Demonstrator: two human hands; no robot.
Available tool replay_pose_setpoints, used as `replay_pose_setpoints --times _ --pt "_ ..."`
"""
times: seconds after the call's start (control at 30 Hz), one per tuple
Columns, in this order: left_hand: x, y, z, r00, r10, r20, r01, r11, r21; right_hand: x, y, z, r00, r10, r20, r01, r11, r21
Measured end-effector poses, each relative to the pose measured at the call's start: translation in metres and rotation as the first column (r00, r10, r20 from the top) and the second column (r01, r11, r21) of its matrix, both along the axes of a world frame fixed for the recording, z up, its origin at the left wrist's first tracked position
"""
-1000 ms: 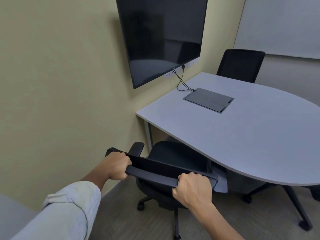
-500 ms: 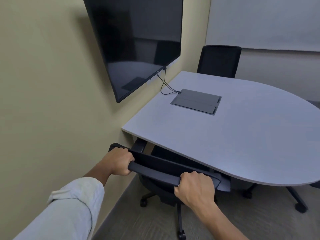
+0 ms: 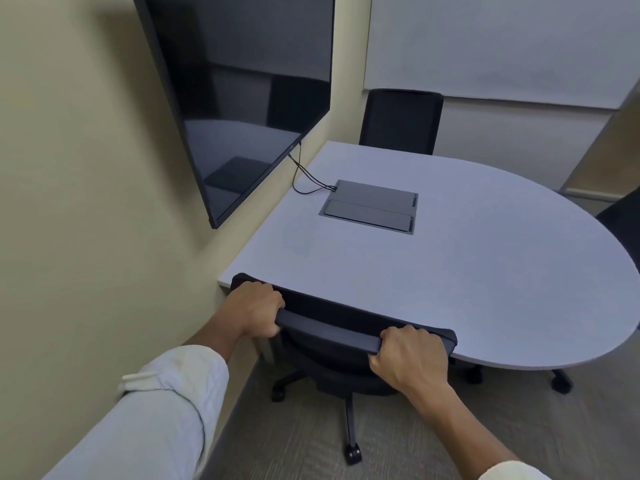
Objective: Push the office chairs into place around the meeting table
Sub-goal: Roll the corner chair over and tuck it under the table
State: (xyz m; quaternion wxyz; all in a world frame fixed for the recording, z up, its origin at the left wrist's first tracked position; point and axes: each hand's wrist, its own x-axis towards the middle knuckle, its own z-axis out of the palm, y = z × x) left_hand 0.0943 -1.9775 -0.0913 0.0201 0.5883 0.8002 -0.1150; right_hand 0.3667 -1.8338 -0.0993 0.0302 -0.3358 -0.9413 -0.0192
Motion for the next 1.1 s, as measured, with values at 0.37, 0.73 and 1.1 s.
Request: replay_pose_setpoints --times 0.37,0.73,1.1 --pt "-0.033 0.009 -0.01 0.998 -0.058 0.032 0.056 0.996 0.075 -0.021 0.012 -0.007 1.0 -0.001 -0.028 0.001 1.0 -0.006" --pt "-0.007 0.016 0.014 0.984 -0.007 0.18 0.017 0.999 -0.05 -0.002 0.01 0.007 0.993 0.056 -0.103 -0.063 0.996 -0.07" --pt "0.054 0.049 0.048 0.813 0.14 0.565 0.005 0.969 -0.248 0.062 0.037 0.008 0.9 0.272 -0.34 -0.332 0.934 -0.132"
